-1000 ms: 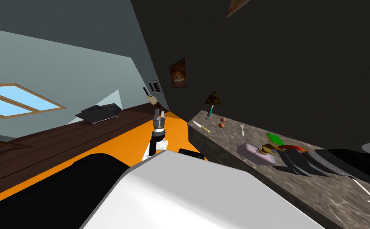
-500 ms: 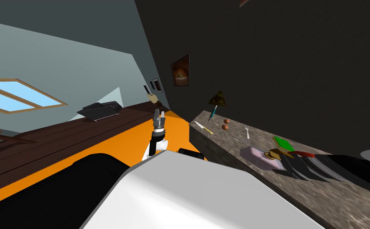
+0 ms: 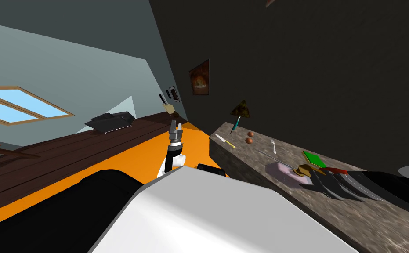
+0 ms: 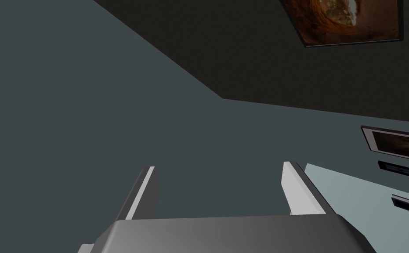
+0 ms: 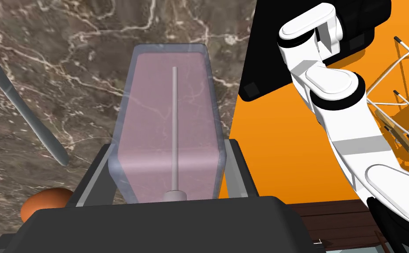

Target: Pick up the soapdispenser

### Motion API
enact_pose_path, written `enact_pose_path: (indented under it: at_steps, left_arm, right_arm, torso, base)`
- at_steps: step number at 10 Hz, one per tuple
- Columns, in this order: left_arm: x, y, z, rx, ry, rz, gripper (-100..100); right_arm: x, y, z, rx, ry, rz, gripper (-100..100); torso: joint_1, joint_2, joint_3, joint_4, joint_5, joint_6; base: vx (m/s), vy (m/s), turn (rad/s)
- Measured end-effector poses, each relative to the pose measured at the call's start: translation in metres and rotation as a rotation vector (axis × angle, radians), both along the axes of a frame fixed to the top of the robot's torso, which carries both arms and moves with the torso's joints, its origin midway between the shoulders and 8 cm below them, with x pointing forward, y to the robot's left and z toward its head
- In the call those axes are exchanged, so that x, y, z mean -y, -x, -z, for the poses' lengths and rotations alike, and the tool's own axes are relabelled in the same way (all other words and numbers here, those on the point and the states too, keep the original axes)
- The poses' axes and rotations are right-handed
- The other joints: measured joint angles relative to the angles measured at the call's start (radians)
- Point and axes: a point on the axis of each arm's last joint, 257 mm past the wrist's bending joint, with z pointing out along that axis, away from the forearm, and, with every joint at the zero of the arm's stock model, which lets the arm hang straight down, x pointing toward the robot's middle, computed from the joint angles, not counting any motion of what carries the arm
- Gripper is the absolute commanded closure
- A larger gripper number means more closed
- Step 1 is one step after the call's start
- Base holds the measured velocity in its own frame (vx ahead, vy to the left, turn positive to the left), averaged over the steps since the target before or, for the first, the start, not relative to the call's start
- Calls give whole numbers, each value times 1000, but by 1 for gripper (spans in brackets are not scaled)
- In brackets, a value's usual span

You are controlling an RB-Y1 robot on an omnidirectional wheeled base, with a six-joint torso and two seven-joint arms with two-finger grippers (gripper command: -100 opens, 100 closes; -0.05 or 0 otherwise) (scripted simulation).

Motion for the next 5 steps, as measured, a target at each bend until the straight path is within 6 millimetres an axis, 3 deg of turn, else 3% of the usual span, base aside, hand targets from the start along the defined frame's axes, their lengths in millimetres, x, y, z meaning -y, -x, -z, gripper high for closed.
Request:
enact_pose_path:
  at_steps: [1, 2, 4, 5]
  left_arm:
    - [0, 0, 0, 0, 0, 0, 0]
    - [0, 0, 0, 0, 0, 0, 0]
    - [0, 0, 0, 0, 0, 0, 0]
    - [0, 0, 0, 0, 0, 0, 0]
  right_arm:
    - [0, 0, 0, 0, 0, 0, 0]
    - [0, 0, 0, 0, 0, 0, 100]
    - [-2, -12, -18, 3, 5, -16, 100]
    - [-2, -12, -19, 2, 5, -15, 0]
  torso:
    - [0, 0, 0, 0, 0, 0]
    - [0, 0, 0, 0, 0, 0]
    - [0, 2, 1, 1, 1, 1]
    - [0, 2, 1, 1, 1, 1]
  base:
    - [0, 0, 0]
    - [-17, -10, -125]
    - [-15, -12, -71]
    - [0, 0, 0]
